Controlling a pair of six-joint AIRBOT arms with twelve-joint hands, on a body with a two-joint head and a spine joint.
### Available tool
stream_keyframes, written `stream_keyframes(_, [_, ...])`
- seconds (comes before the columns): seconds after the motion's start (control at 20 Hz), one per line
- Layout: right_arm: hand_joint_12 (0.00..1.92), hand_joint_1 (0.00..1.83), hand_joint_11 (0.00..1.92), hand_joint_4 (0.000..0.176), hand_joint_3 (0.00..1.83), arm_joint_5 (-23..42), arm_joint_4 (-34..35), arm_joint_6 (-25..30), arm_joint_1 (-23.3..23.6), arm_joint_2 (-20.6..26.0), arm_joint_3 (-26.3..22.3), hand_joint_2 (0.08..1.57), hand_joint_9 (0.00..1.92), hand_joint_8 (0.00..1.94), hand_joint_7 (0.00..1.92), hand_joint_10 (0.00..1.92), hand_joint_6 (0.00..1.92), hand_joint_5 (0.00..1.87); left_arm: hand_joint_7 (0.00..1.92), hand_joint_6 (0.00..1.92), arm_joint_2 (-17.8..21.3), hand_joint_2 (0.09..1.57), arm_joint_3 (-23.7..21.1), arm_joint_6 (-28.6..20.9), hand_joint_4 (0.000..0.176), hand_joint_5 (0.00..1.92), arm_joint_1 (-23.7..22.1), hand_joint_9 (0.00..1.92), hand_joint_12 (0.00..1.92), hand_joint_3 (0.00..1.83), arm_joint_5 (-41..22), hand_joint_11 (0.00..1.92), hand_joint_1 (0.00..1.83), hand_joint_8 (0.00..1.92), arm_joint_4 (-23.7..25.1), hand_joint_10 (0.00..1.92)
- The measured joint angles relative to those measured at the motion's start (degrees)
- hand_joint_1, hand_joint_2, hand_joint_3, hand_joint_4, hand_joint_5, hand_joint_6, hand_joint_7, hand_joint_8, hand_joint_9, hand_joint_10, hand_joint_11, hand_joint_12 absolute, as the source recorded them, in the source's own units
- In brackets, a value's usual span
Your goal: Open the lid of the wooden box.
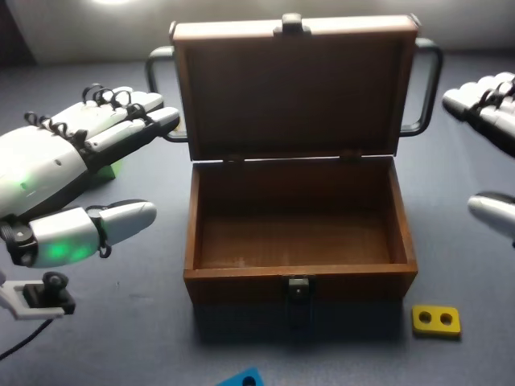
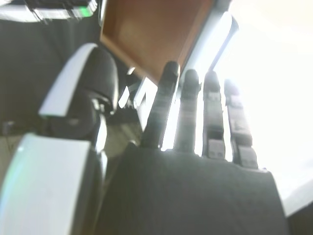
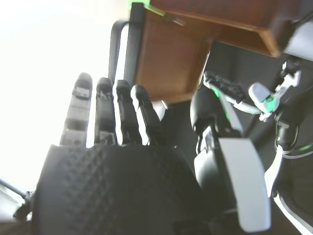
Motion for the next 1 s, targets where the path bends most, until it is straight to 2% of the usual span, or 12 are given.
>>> stream_keyframes(0.15, [0.00, 0.47, 0.00, 0.000, 0.00, 0.3, 1.5, -0.5, 0.8, -0.7, 0.7, 1.42, 0.00, 0.00, 0.00, 0.00, 0.00, 0.00, 0.00, 0.01, -1.0, 1.43, 1.1, 0.2, 0.000, 0.09, -1.1, 0.00, 0.00, 0.00, 0.0, 0.00, 0.39, 0.00, -1.4, 0.00])
stream_keyframes(0.3, [0.00, 0.43, 0.00, 0.000, 0.01, 0.0, 2.2, -0.6, 1.0, -1.0, 1.1, 1.44, 0.00, 0.00, 0.00, 0.00, 0.00, 0.00, 0.00, 0.00, -1.1, 1.45, 1.4, 0.9, 0.000, 0.07, -1.2, 0.00, 0.00, 0.00, -0.8, 0.00, 0.32, 0.00, -3.5, 0.00])
stream_keyframes(0.4, [0.00, 0.40, 0.00, 0.000, 0.00, 0.0, 2.6, -0.6, 1.0, -1.0, 1.1, 1.44, 0.00, 0.00, 0.00, 0.00, 0.00, 0.00, 0.00, 0.00, -1.1, 1.44, 1.4, 1.0, 0.000, 0.01, -1.2, 0.00, 0.00, 0.00, -1.4, 0.00, 0.35, 0.00, -4.2, 0.00])
stream_keyframes(0.45, [0.00, 0.46, 0.00, 0.000, 0.00, 0.0, 2.5, -0.6, 1.0, -1.0, 1.1, 1.44, 0.00, 0.00, 0.00, 0.00, 0.00, 0.00, 0.00, 0.00, -1.1, 1.44, 1.4, 1.0, 0.000, 0.00, -1.2, 0.00, 0.00, 0.00, -1.9, 0.00, 0.35, 0.00, -4.6, 0.00])
stream_keyframes(0.55, [0.00, 0.46, 0.00, 0.000, 0.01, 0.1, 2.7, -0.6, 1.0, -1.0, 1.1, 1.45, 0.00, 0.00, 0.00, 0.00, 0.00, 0.00, 0.00, 0.00, -1.1, 1.44, 1.4, 1.0, 0.000, 0.00, -1.1, 0.00, 0.00, 0.00, -2.6, 0.00, 0.30, 0.00, -5.2, 0.00])
stream_keyframes(0.65, [0.01, 0.50, 0.01, 0.000, 0.00, 0.5, 2.8, -0.6, 1.0, -1.0, 0.9, 1.45, 0.00, 0.00, 0.00, 0.00, 0.00, 0.00, 0.00, 0.00, -1.1, 1.43, 1.4, 1.0, 0.000, 0.00, -1.0, 0.00, 0.00, 0.00, -3.0, 0.00, 0.33, 0.00, -5.3, 0.00])
stream_keyframes(0.75, [0.00, 0.39, 0.00, 0.000, 0.01, 1.1, 2.7, -0.5, 1.0, -1.0, 0.5, 1.48, 0.00, 0.00, 0.00, 0.00, 0.00, 0.00, 0.00, 0.00, -1.1, 1.43, 1.4, 1.0, 0.000, 0.00, -0.7, 0.00, 0.00, 0.00, -3.6, 0.00, 0.35, 0.00, -5.5, 0.00])
stream_keyframes(0.8, [0.00, 0.23, 0.00, 0.000, 0.00, 1.3, 2.5, -0.6, 1.0, -1.0, 0.5, 1.45, 0.00, 0.00, 0.00, 0.00, 0.00, 0.00, 0.00, 0.00, -1.1, 1.42, 1.4, 1.1, 0.000, 0.00, -0.5, 0.00, 0.00, 0.00, -4.0, 0.00, 0.28, 0.00, -5.6, 0.00])
stream_keyframes(0.95, [0.00, 0.25, 0.00, 0.000, 0.00, 4.7, 2.0, -0.8, 0.5, 0.9, -1.3, 1.45, 0.00, 0.00, 0.00, 0.00, 0.00, 0.00, 0.00, 0.00, -1.1, 1.42, 0.7, 1.3, 0.000, 0.00, -0.2, 0.00, 0.00, 0.00, -6.1, 0.00, 0.21, 0.00, -6.2, 0.00])
stream_keyframes(1.0, [0.00, 0.26, 0.00, 0.000, 0.00, 7.5, 1.9, -0.7, 0.3, 1.3, -1.8, 1.44, 0.00, 0.00, 0.00, 0.00, 0.00, 0.00, 0.00, 0.00, -1.1, 1.43, 0.4, 1.4, 0.057, 0.00, -0.2, 0.00, 0.00, 0.00, -7.3, 0.00, 0.29, 0.00, -6.4, 0.00])
